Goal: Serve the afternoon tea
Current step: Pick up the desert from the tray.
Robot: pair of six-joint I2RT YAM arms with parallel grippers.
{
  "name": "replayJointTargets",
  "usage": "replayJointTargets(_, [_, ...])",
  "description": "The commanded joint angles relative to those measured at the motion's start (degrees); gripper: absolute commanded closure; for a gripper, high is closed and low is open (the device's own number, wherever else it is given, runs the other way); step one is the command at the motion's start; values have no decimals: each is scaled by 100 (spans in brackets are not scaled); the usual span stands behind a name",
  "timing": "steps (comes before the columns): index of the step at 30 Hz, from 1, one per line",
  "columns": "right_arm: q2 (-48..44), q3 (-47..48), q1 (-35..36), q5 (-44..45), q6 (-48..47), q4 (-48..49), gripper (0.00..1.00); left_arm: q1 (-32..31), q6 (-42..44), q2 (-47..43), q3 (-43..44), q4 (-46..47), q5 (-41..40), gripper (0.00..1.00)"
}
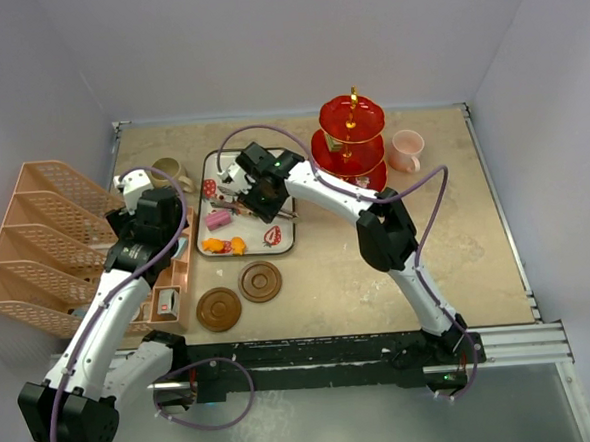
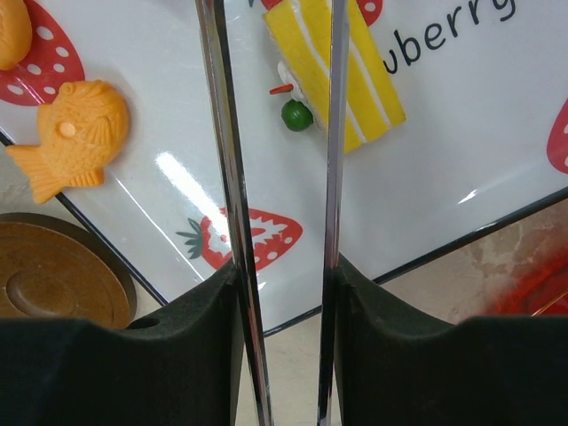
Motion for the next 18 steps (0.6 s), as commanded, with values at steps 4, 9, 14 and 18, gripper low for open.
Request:
replayJointTargets(4, [-161, 74, -123, -98, 68, 111, 63, 1, -6, 38, 101, 143, -54, 12])
replayJointTargets(9, [-407, -274, -251, -256, 220, 207, 63, -2, -4, 55, 107, 143, -53, 12])
replayJointTargets(14, [-439, -452, -244, -238, 261, 160, 61, -5, -6, 90, 109, 139, -11, 12])
replayJointTargets(18, [-407, -354, -247, -296, 284, 149, 60, -4, -6, 90, 118, 143, -9, 13])
